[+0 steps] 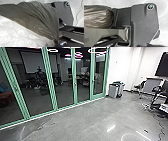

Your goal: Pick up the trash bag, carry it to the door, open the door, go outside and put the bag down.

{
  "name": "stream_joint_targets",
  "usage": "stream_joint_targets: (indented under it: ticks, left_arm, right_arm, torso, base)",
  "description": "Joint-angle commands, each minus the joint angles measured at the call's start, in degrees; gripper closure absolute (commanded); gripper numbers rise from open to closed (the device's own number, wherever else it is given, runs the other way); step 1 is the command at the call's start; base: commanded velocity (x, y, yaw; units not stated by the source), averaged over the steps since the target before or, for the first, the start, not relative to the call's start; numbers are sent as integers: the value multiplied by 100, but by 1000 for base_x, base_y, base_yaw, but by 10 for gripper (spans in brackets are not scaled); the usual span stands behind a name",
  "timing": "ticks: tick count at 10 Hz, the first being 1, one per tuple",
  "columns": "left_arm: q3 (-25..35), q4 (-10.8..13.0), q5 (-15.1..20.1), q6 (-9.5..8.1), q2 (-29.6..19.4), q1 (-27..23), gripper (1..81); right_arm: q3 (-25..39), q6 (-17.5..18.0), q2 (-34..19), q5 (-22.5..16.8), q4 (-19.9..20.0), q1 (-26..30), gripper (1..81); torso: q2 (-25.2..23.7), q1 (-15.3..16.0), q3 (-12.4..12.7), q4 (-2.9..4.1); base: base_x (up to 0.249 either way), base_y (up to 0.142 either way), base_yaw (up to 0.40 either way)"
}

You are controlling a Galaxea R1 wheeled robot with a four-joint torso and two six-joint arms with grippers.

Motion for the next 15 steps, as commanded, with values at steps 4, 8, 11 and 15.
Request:
stream_joint_targets:
  ticks: [4, 8, 11, 15]
  left_arm:
    - [5, -51, 405, 16, -48, -367, 811]
    - [5, -51, 405, 25, -57, -367, 811]
    - [5, -51, 405, 25, -57, -367, 811]
    - [5, -51, 405, 17, -48, -367, 811]
  right_arm:
    - [30, -17, -18, -299, -30, 267, 10]
    - [30, -17, -27, -291, -21, 258, 10]
    - [30, -17, -27, -291, -22, 258, 10]
    - [30, -17, -18, -291, -21, 258, 10]
  torso:
    - [2, 2, 0, 0]
    - [0, 0, 0, 0]
    - [0, -2, 0, 0]
    - [0, -2, 0, 0]
  base:
    - [113, -16, 0]
    - [118, 0, 0]
    - [136, 0, 0]
    - [139, 0, 0]
